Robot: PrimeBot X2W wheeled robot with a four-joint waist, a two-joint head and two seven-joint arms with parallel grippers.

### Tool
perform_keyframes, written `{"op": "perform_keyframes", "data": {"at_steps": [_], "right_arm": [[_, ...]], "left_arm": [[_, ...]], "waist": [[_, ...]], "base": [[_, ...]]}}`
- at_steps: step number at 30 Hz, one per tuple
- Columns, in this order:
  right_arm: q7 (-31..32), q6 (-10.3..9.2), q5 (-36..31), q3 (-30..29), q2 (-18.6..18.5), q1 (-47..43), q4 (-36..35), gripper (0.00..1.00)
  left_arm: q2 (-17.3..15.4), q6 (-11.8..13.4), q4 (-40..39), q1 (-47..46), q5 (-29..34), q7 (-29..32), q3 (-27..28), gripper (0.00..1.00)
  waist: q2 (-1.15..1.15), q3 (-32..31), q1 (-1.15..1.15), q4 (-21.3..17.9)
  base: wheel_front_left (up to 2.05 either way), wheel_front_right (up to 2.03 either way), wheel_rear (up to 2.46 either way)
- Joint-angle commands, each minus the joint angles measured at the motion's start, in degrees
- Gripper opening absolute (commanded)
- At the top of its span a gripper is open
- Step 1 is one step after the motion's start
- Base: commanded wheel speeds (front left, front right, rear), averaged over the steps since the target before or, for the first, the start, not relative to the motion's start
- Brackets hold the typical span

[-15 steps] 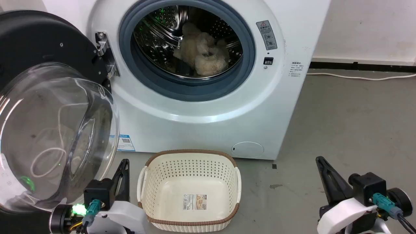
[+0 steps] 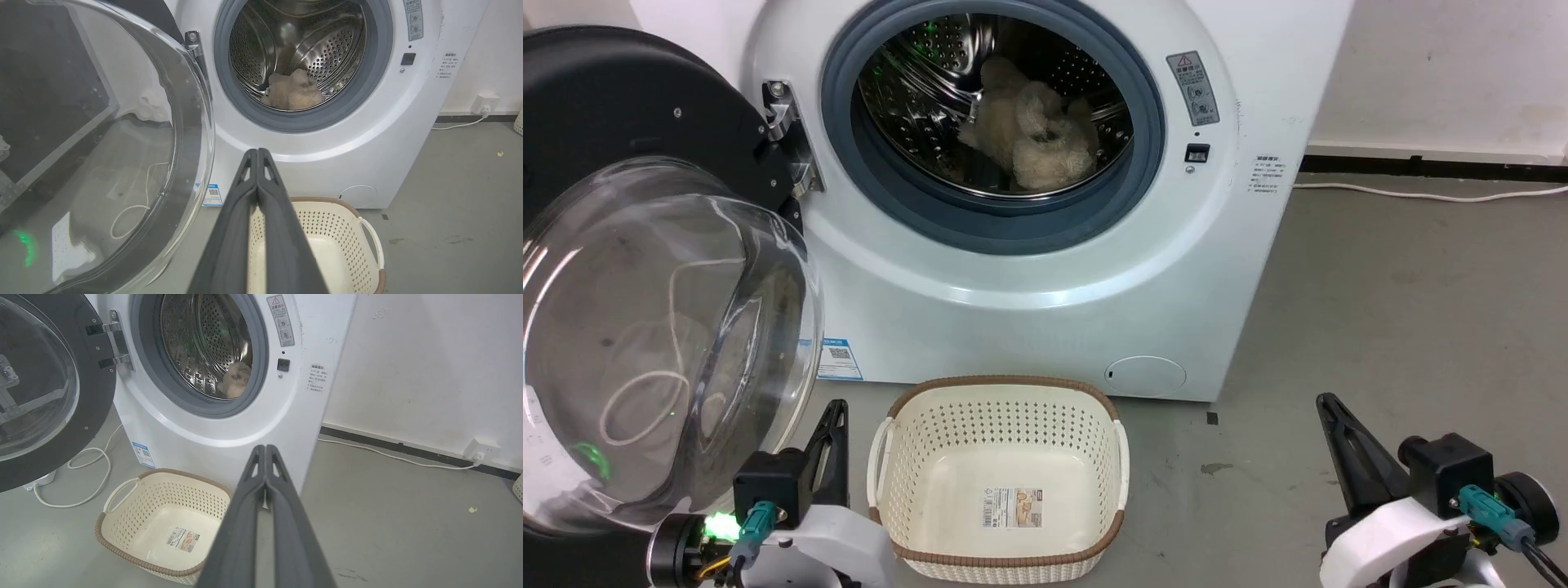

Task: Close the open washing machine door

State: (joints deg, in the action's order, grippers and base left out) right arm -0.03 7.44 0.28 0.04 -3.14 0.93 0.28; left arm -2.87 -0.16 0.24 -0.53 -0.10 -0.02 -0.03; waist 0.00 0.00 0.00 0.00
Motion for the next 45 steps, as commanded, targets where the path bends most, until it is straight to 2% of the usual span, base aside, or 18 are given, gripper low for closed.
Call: {"op": "perform_keyframes", "data": {"at_steps": [1, 2, 3, 19, 31, 45], "right_arm": [[0.03, 0.05, -0.28, -0.04, 0.26, -0.93, -0.28, 0.00], [0.03, 0.05, -0.28, -0.04, 0.26, -0.93, -0.28, 0.00], [-0.01, 0.00, 0.04, -0.03, 0.00, 0.02, 0.02, 1.00], [-2.08, 0.01, 1.23, -0.68, 0.03, -1.02, 0.43, 1.00], [-3.67, 0.01, 1.79, 0.28, 0.06, -1.80, 1.23, 1.00], [-5.36, 0.02, 2.54, 4.30, -0.14, 0.29, 3.38, 1.00]], "left_arm": [[0.00, 0.16, -0.24, 0.53, 0.10, 0.02, 0.03, 0.00], [0.00, 0.16, -0.24, 0.53, 0.10, 0.02, 0.03, 0.00], [0.00, -0.01, 0.01, 0.00, 0.00, -0.02, -0.04, 1.00], [-0.30, 0.05, 0.79, 0.12, 0.15, -2.14, -1.27, 1.00], [-1.11, 0.11, 1.22, 0.84, 0.14, -3.69, -2.23, 1.00], [-1.68, 1.23, 0.27, 1.95, 0.06, -5.37, -2.93, 1.00]], "waist": [[0.00, 0.00, 0.00, 0.00], [0.00, 0.00, 0.00, 0.00], [0.00, 0.00, 0.00, 0.00], [0.00, -0.47, 0.00, 1.57], [0.00, -1.52, 0.00, 6.22], [0.00, -0.88, 0.00, 10.21]], "base": [[0.00, 0.00, 0.00], [0.00, 0.00, 0.00], [0.00, 0.00, 0.00], [0.00, 0.00, 0.00], [0.00, 0.00, 0.00], [0.00, 0.00, 0.00]]}}
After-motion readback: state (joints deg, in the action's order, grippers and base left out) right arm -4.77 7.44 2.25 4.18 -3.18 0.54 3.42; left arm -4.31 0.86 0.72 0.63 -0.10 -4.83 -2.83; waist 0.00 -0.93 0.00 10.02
